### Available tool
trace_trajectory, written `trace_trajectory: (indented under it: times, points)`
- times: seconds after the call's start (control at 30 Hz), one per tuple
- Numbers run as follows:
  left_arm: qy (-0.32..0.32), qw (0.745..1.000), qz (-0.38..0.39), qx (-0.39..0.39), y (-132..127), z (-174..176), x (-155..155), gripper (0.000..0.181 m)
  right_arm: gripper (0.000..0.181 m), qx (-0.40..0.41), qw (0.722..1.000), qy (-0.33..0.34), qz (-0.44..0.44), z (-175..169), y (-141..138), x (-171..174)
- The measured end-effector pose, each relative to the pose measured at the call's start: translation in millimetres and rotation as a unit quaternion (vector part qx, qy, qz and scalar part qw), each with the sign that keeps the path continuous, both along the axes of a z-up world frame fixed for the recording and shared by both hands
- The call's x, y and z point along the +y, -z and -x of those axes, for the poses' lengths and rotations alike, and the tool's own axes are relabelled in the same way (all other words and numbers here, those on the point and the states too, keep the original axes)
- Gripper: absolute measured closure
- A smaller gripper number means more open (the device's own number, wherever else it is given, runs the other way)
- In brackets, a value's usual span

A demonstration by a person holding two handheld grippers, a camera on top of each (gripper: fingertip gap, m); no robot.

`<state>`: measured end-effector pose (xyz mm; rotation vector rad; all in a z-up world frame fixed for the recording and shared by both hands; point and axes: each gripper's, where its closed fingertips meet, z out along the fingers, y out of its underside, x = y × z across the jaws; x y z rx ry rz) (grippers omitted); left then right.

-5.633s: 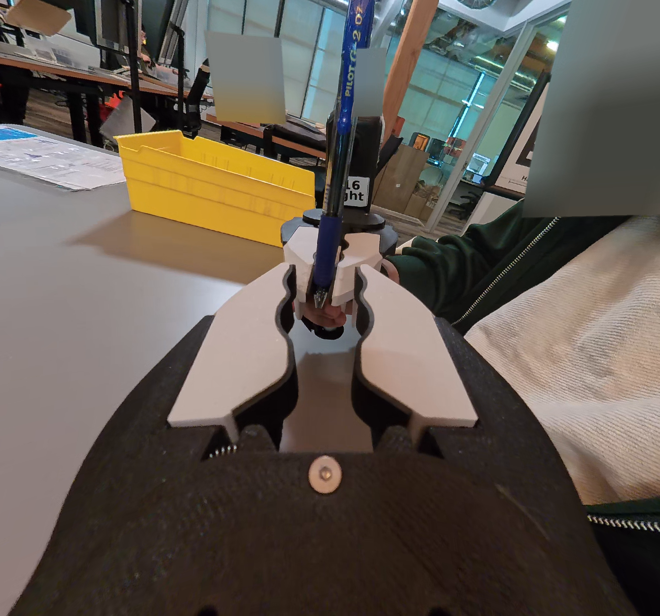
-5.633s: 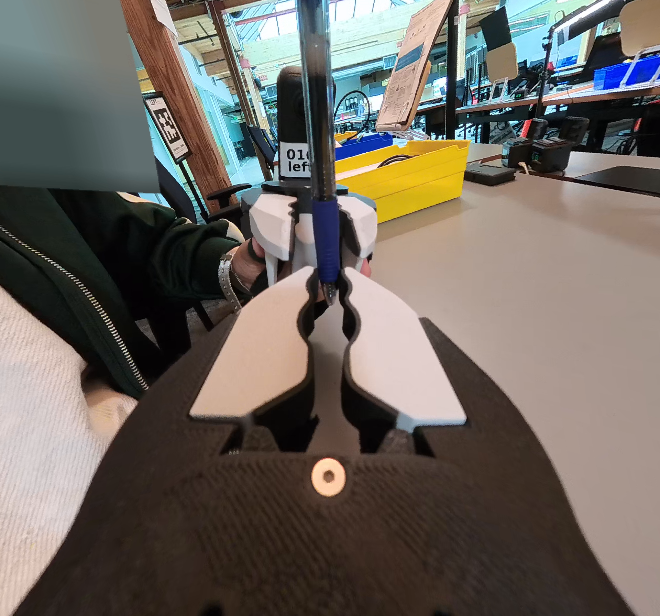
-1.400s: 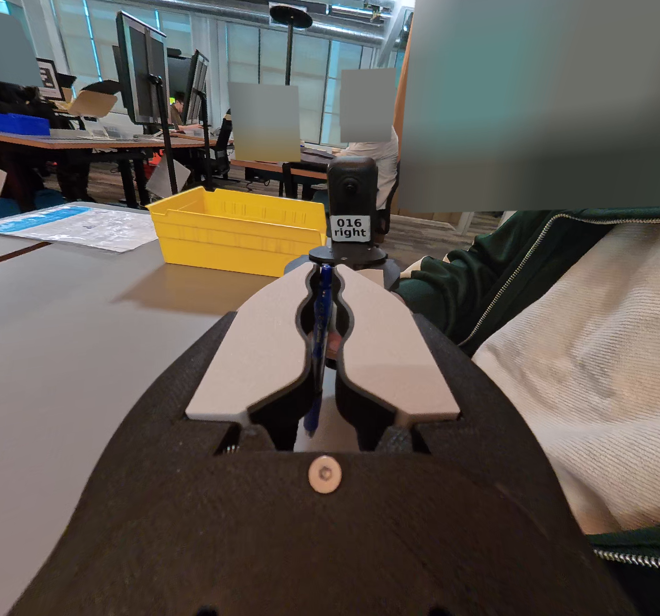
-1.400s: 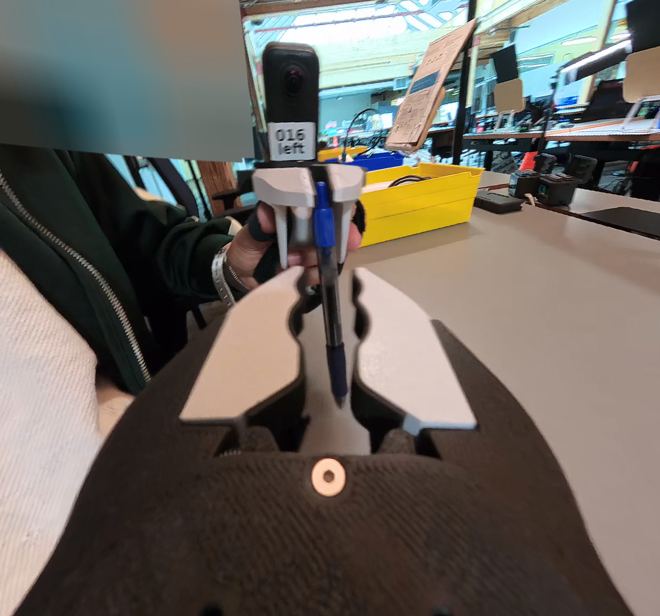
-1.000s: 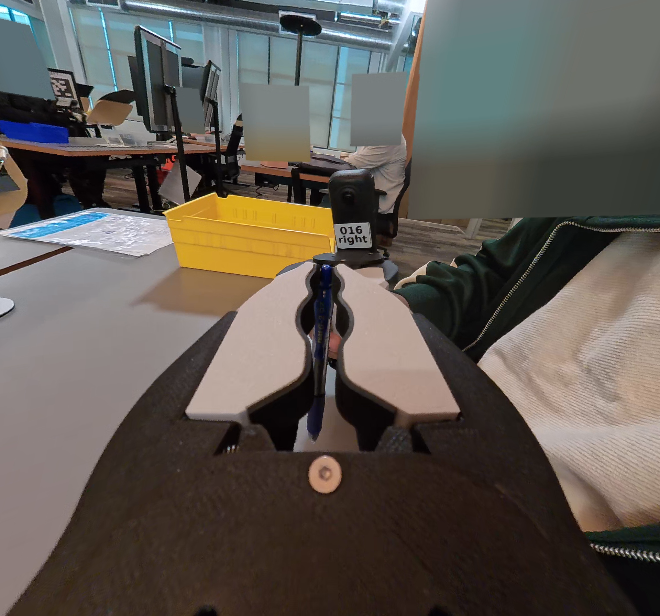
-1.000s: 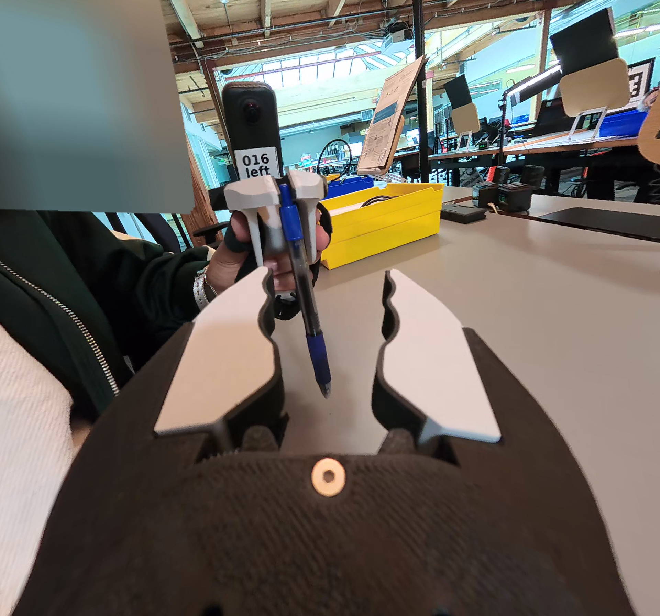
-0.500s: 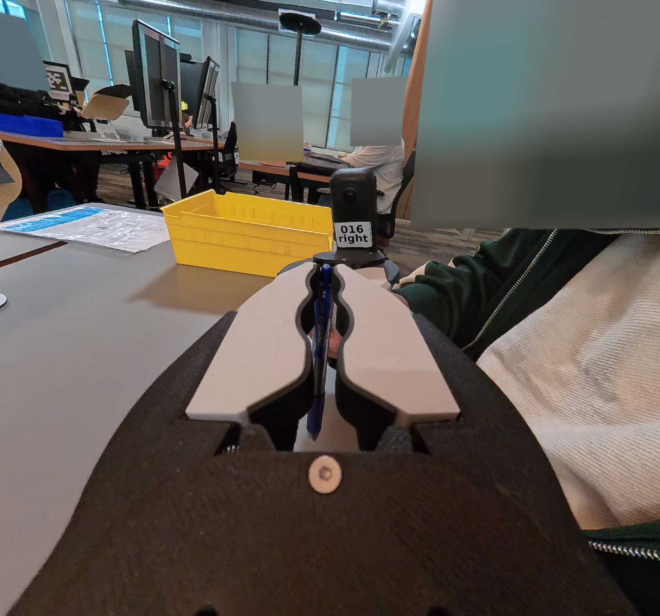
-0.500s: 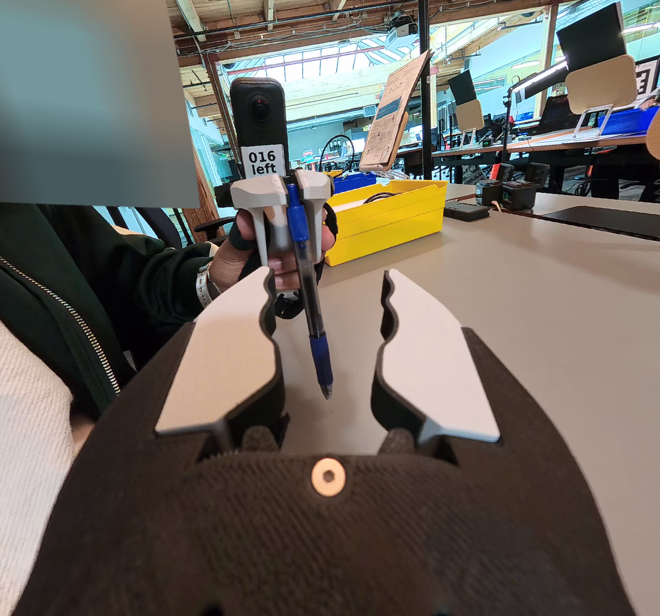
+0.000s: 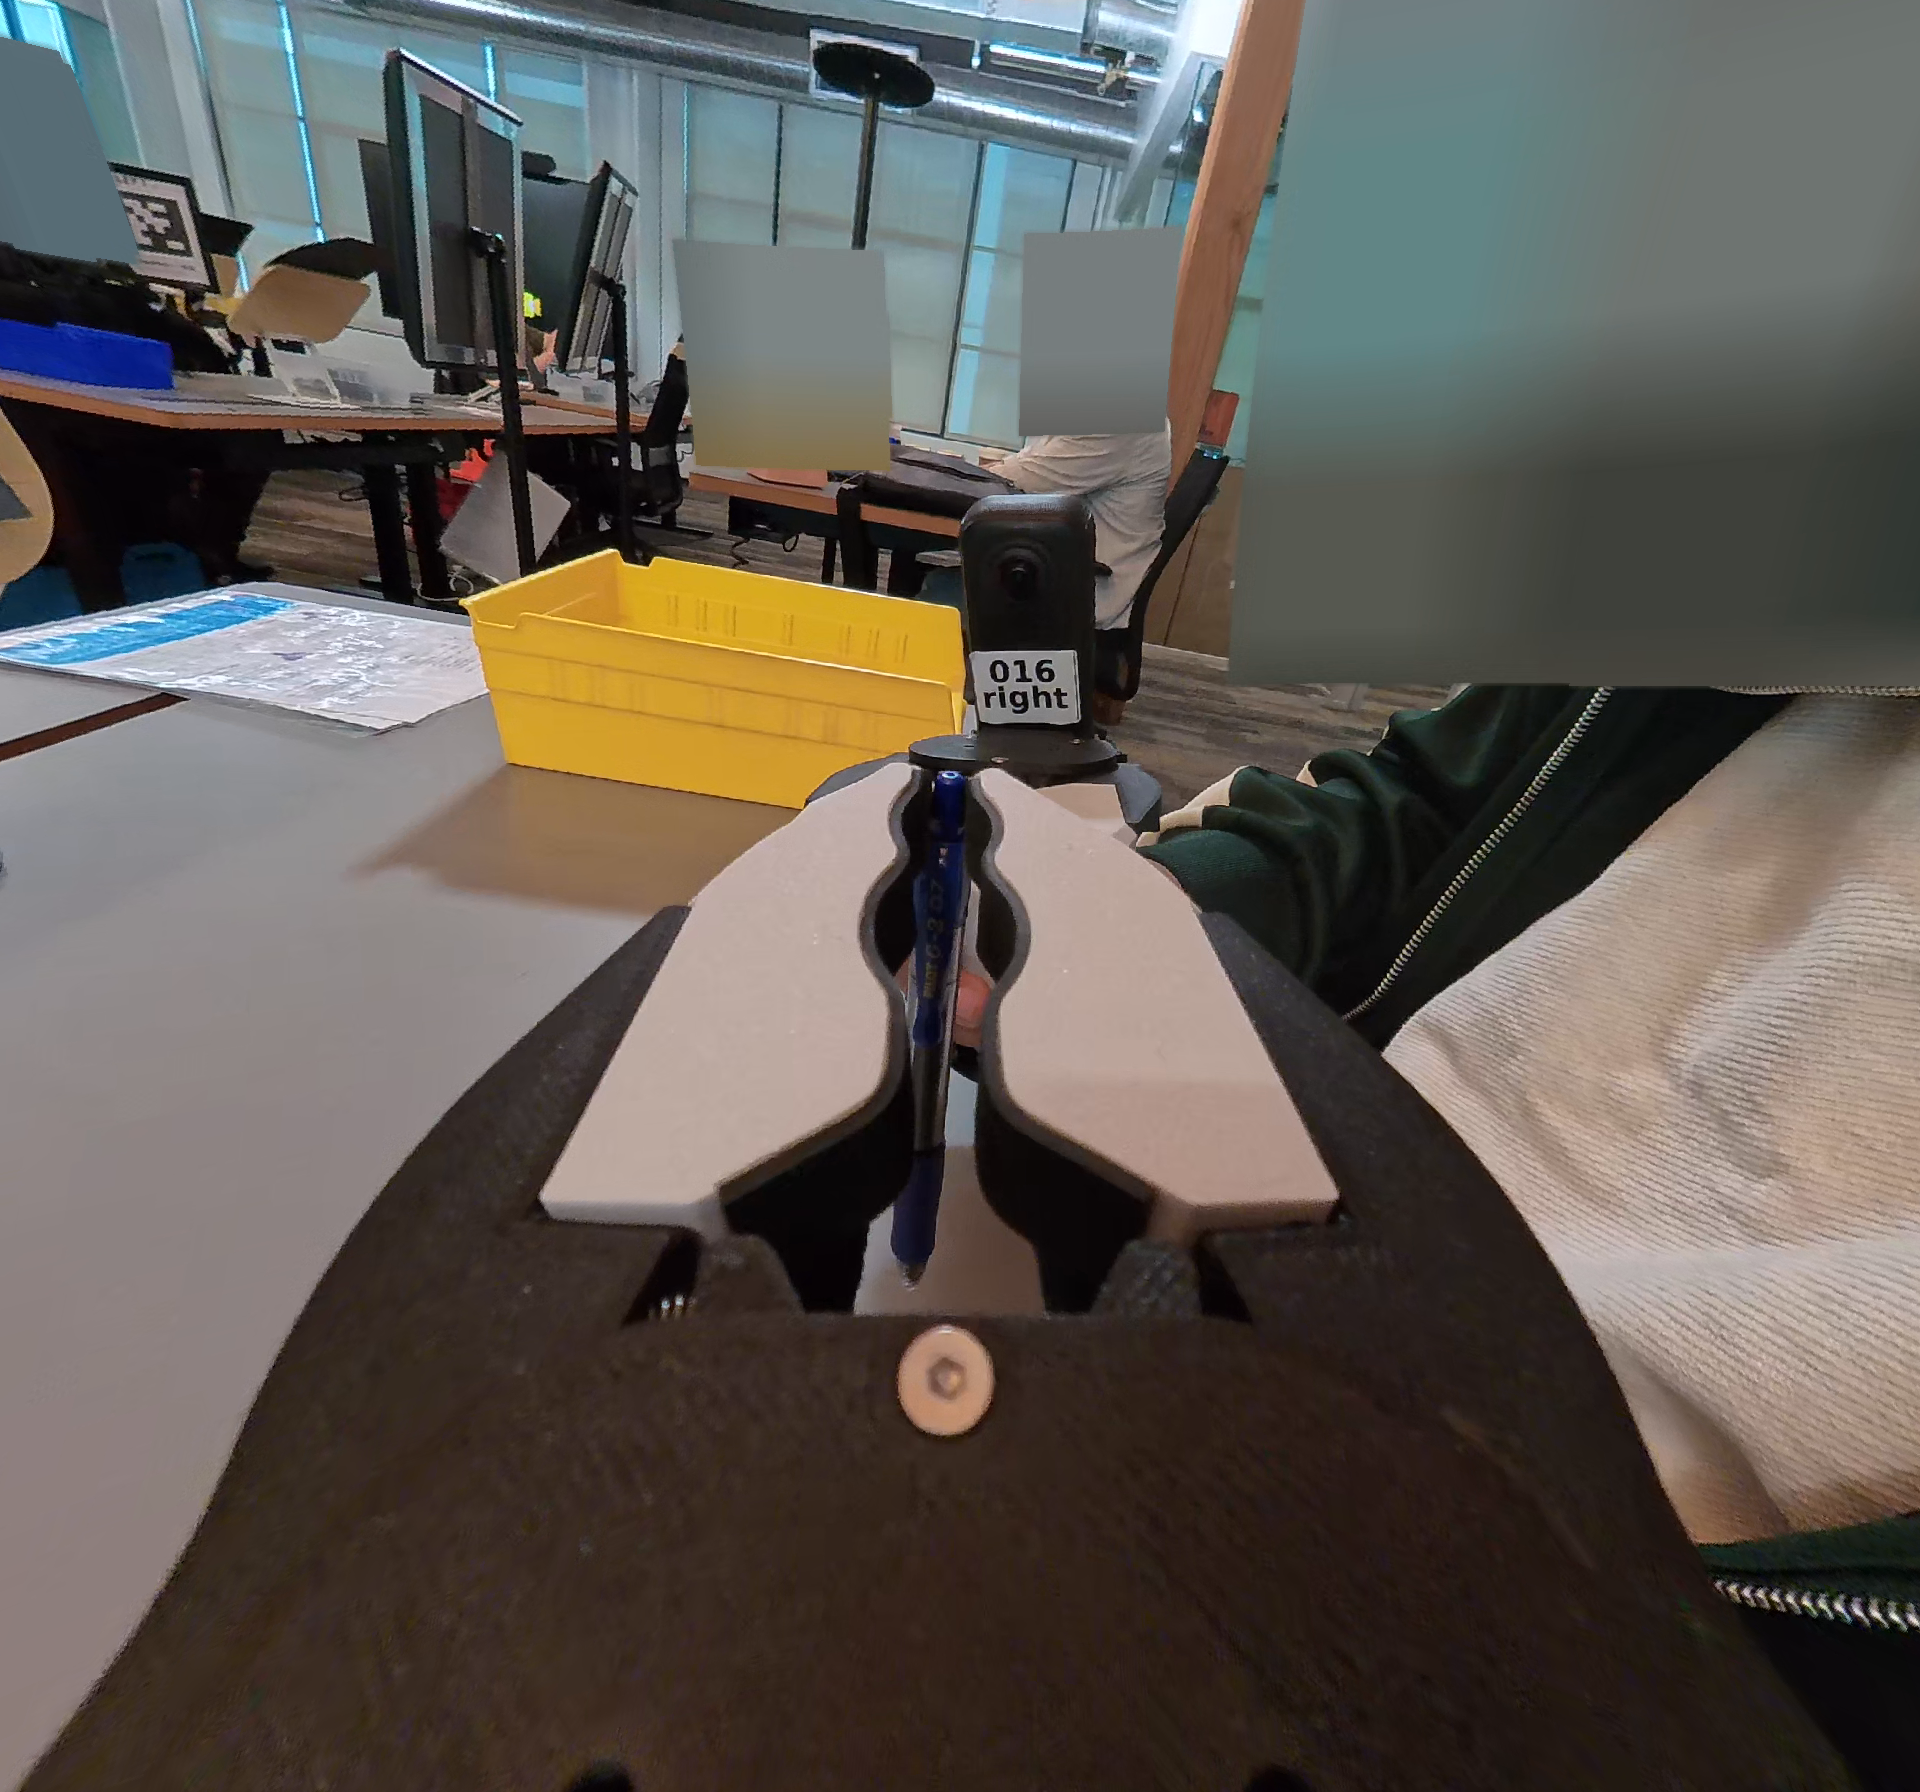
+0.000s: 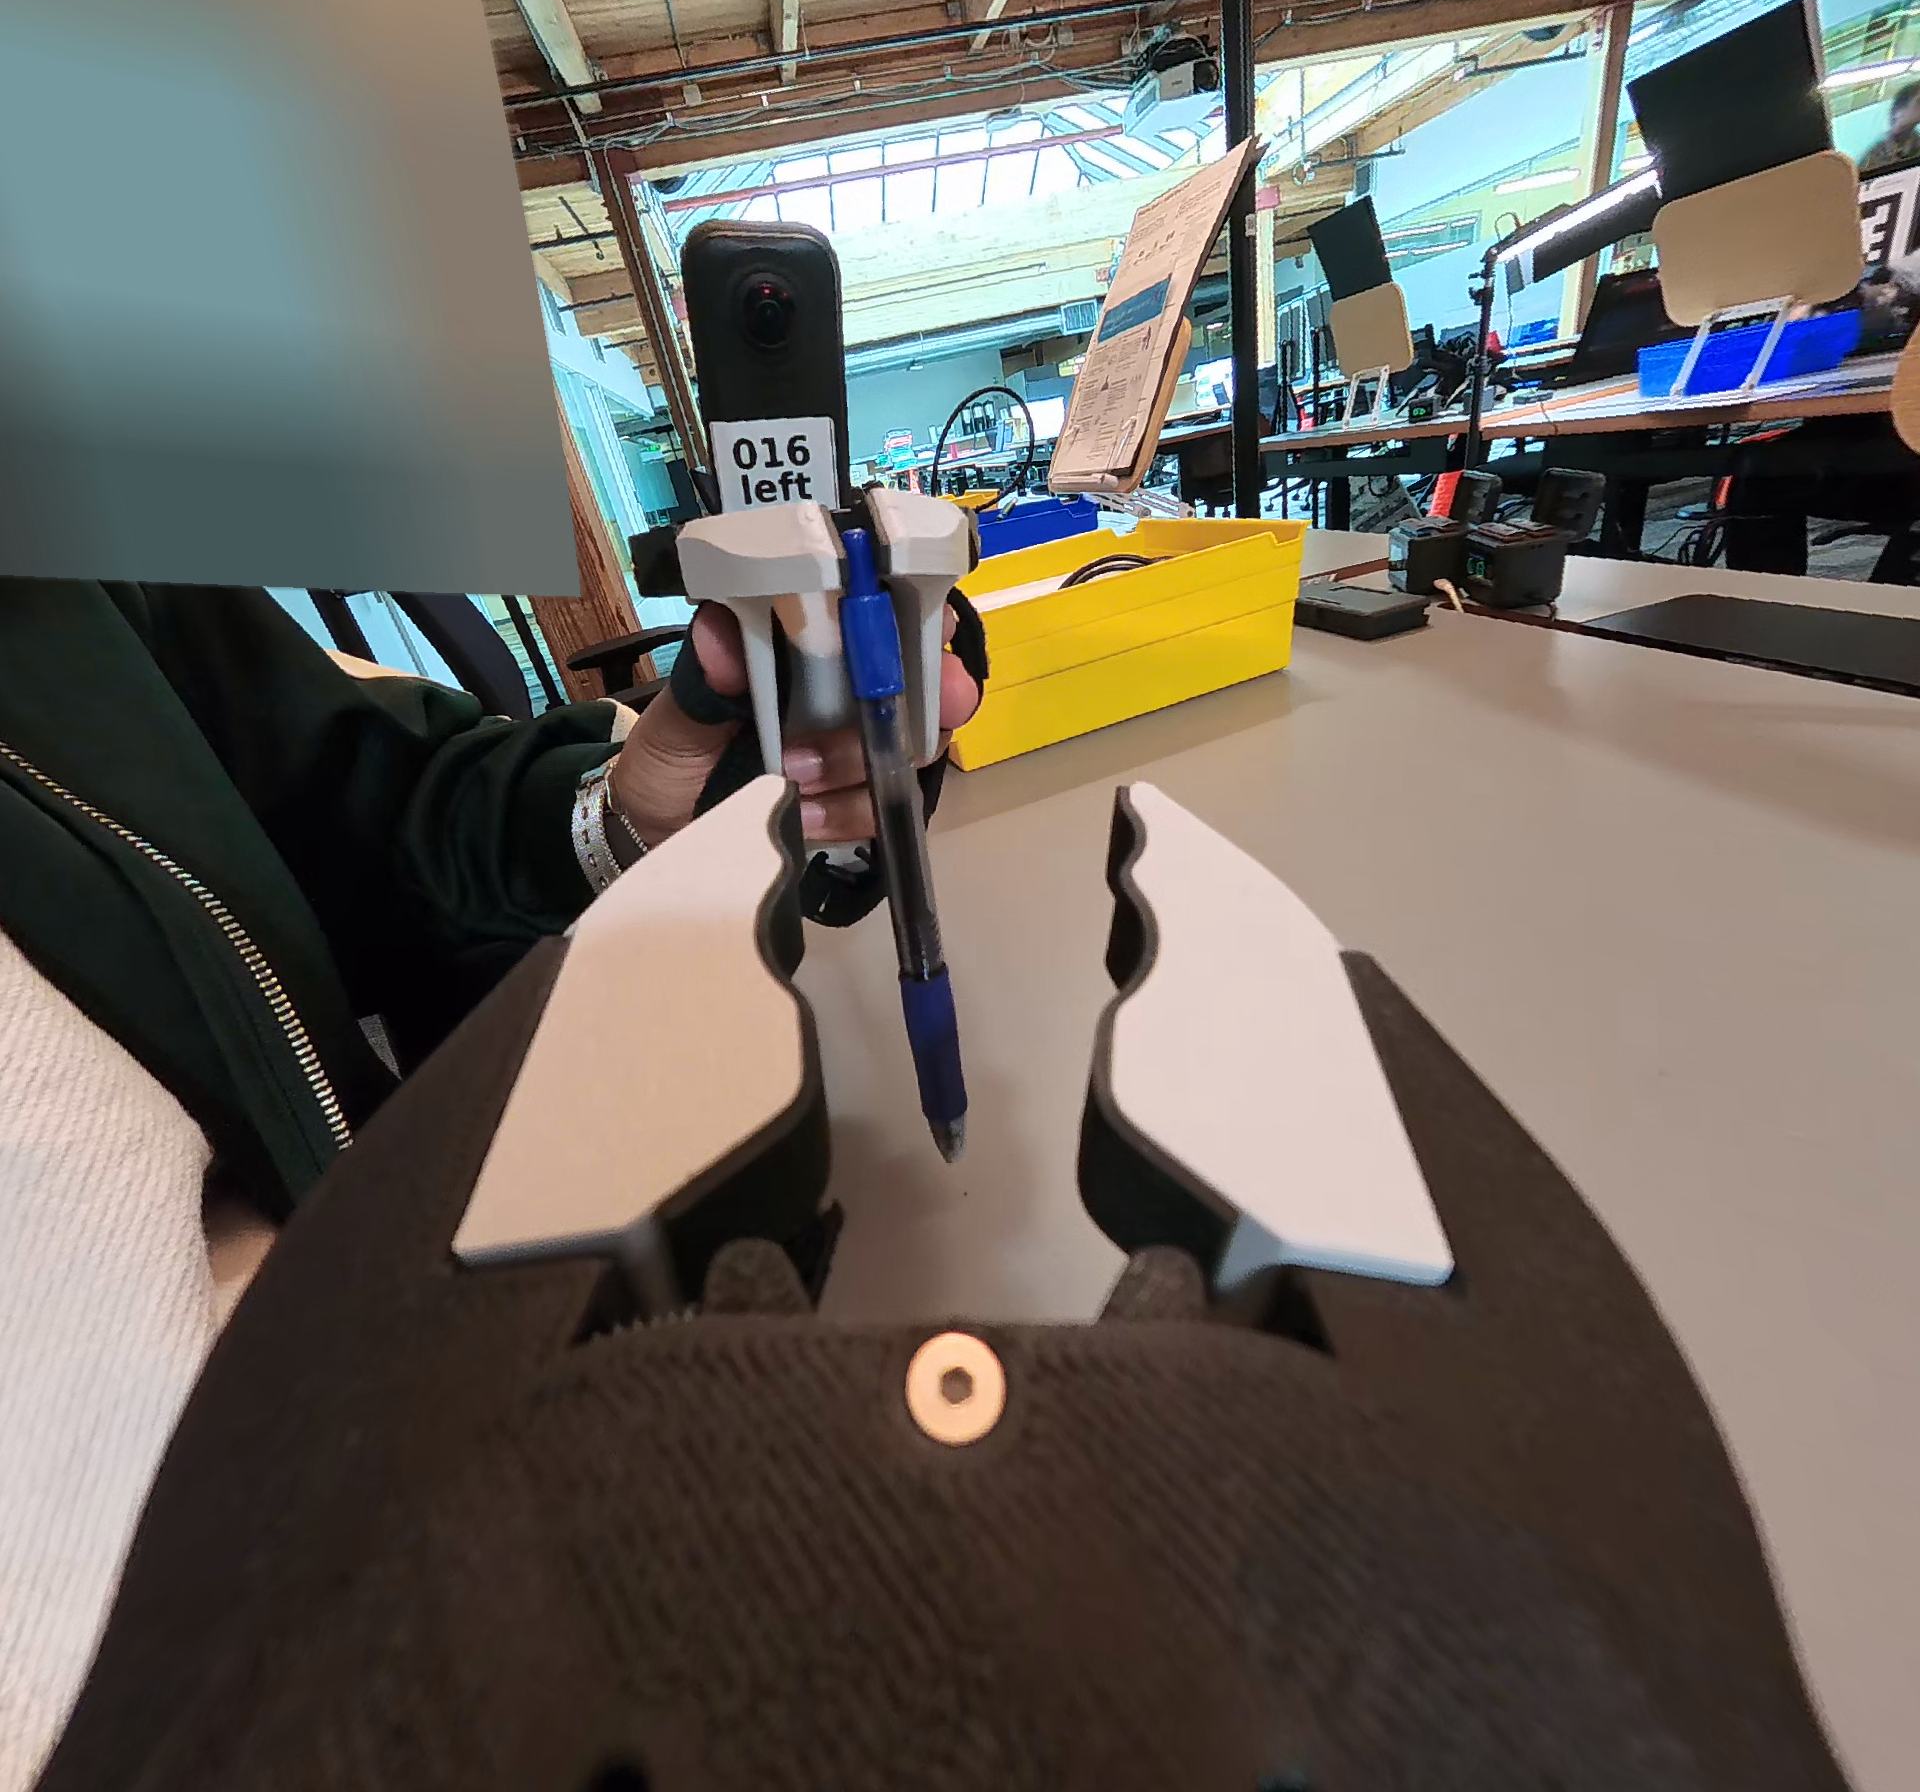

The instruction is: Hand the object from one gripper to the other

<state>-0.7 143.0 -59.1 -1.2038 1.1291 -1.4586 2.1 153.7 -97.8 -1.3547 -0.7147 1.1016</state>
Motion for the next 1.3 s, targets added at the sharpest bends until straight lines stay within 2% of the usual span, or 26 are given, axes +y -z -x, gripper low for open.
trace_trajectory:
  times: [0.53, 0.73, 0.93, 1.3]
  points:
    - [-0.004, 1.000, 0.004, -0.007, -4, 2, 2, 0.175, 0.126, -0.011, 1.000, -0.002, 0.006, 1, 5, 1]
    - [-0.005, 1.000, 0.004, -0.011, -7, 3, 2, 0.175, 0.139, -0.055, 0.998, -0.029, 0.028, 11, 23, -3]
    - [-0.006, 1.000, 0.002, -0.015, -11, 5, 0, 0.175, 0.146, -0.107, 0.994, -0.033, 0.001, 19, 34, -8]
    - [-0.001, 1.000, 0.011, -0.021, -12, 4, -2, 0.176, 0.166, -0.111, 0.993, -0.034, -0.017, 19, 32, -11]
